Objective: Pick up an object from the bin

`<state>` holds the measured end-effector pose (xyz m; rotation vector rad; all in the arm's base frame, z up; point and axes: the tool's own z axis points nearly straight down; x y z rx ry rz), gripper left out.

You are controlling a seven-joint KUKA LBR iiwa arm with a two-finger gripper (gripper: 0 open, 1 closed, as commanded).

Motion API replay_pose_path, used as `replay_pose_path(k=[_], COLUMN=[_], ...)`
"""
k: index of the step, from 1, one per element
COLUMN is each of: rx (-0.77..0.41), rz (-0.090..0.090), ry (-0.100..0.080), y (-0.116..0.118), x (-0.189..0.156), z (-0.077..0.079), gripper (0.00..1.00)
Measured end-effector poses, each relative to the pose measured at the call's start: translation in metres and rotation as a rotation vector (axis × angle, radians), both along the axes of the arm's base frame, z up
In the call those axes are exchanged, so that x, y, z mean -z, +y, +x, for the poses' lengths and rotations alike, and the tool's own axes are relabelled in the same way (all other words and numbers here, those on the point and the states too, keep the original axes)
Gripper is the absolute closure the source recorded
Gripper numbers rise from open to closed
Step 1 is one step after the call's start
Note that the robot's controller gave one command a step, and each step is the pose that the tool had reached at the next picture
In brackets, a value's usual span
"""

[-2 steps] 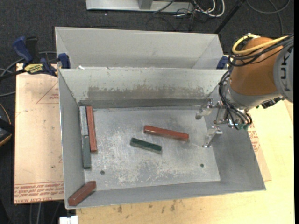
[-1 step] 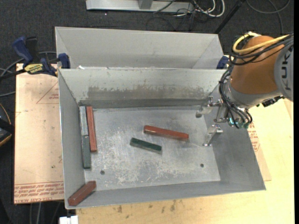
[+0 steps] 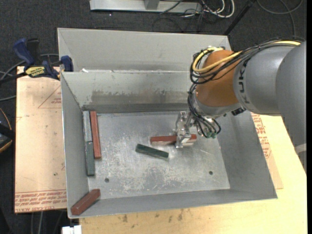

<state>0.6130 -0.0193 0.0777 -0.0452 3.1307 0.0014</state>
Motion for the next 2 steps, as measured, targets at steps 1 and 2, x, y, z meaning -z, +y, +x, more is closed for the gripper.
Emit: replay_pose_path(k=[1, 2], rx=[0.000, 0.024], rz=[0.000, -0.001], ry=[0.000, -0.002], y=[0.000, -0.011], x=[0.000, -0.174], z=[0.000, 0.002], gripper=[1.00, 1.00])
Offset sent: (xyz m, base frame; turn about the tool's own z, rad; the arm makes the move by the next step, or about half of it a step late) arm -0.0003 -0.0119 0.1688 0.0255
